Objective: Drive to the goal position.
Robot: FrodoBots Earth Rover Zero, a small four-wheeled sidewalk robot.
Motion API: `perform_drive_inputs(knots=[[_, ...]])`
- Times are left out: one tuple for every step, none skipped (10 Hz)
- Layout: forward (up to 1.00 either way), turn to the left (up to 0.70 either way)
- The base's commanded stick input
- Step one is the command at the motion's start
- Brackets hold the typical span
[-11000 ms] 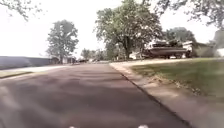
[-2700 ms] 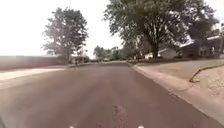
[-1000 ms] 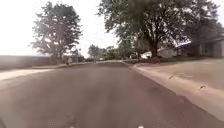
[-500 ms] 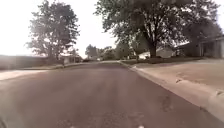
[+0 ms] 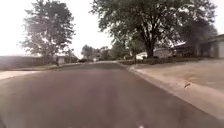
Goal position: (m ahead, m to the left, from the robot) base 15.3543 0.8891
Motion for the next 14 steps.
perform_drive_inputs(knots=[[1.0, -0.01], [1.0, -0.01], [1.0, -0.01], [1.0, -0.01], [1.0, -0.02], [1.0, -0.02], [1.0, -0.03], [1.0, -0.03], [1.0, -0.07], [1.0, -0.24], [1.0, -0.28], [1.0, -0.29], [1.0, -0.29], [1.0, -0.01]])
